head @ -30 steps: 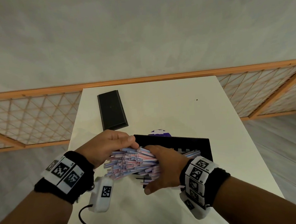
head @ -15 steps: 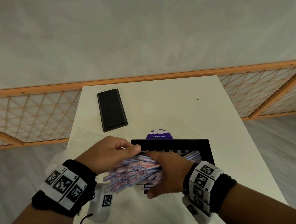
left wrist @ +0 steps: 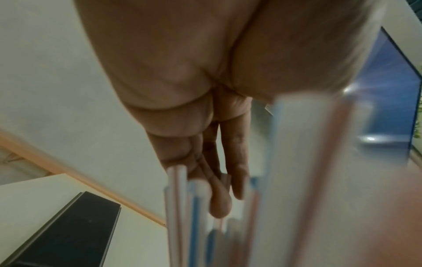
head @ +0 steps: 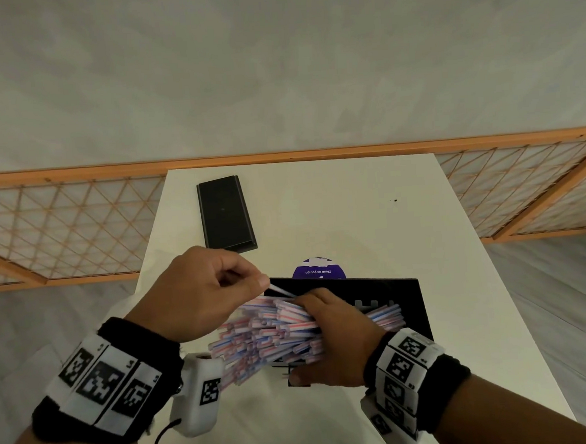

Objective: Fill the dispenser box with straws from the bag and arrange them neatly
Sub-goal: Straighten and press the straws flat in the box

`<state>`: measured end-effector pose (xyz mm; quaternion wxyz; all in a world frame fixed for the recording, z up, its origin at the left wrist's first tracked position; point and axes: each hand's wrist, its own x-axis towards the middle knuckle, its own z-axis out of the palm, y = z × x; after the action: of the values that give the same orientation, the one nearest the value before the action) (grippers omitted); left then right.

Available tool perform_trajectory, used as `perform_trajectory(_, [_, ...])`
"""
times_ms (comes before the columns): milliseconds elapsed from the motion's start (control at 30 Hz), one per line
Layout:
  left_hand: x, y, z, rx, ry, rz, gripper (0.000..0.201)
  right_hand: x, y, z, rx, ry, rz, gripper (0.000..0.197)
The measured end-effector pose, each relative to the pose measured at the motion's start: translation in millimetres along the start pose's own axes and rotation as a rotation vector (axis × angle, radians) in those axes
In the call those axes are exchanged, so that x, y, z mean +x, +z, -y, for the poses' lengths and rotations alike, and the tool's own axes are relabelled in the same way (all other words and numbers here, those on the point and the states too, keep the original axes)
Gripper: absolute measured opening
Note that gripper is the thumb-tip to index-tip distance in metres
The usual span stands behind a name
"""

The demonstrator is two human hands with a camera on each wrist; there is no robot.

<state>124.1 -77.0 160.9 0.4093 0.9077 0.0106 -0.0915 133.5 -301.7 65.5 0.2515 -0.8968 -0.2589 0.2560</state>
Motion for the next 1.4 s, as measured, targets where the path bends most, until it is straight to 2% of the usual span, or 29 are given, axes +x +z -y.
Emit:
perform_trajectory(67, [-0.4, 0.5, 4.4, -0.004, -0.010, -0.024, 0.010, 1.0, 0.6, 0.0, -0.006, 0.001, 0.004, 0.106])
perform_trajectory(133, [0.1, 1.9, 12.1, -0.031, -0.037, -0.104, 0.012, 1.7, 0.9, -0.5, -0.016, 0.000, 0.011, 0.108])
perform_trajectory(233, [2.6, 8.2, 22.1, -0.113, -0.129, -0.175, 0.017, 3.1, 2.1, -1.5, -0.018, -0.004, 0.015, 0.108])
perform_trajectory(400, [8.0, 22.3, 26.6, -0.273, -0.289, -0.039, 0.029, 6.7, 1.1, 0.3, -0.023, 0.002, 0.027, 0.107])
perform_trajectory(533, [16.4, 24.7, 27.5, -0.316, -0.356, -0.075, 0.024, 9.4, 1.2, 3.9, -0.025, -0.005, 0.027, 0.109])
perform_trajectory(633, [23.3, 23.3, 28.5, -0.311, -0.391, 0.002, 0.026, 9.6, 0.9, 7.6, -0.020, -0.009, 0.027, 0.110])
perform_trajectory(733, [30.7, 20.5, 22.3, -0.261, -0.362, 0.082, 0.023, 9.7, -0.1, 9.2, -0.012, -0.009, 0.031, 0.110])
perform_trajectory(833, [38.1, 20.4, 19.6, -0.089, -0.281, 0.147, 0.014, 10.3, 0.4, 8.9, -0.008, 0.005, 0.040, 0.108])
perform_trajectory(1033, [42.1, 21.8, 23.3, 0.153, -0.137, 0.094, 0.010, 10.9, -0.4, 8.5, 0.006, 0.012, 0.033, 0.099])
perform_trajectory(1133, [39.6, 22.2, 20.4, 0.170, -0.118, 0.062, 0.008, 11.5, -1.5, 8.5, 0.025, 0.002, 0.018, 0.093])
perform_trajectory(1233, [37.6, 23.5, 16.5, 0.182, -0.110, 0.093, 0.008, 13.1, -1.9, 9.2, 0.043, -0.016, -0.006, 0.089])
perform_trajectory(1400, [34.5, 23.1, 16.5, 0.159, -0.154, 0.125, 0.008, 22.1, -0.4, 9.5, 0.017, -0.019, 0.035, 0.094])
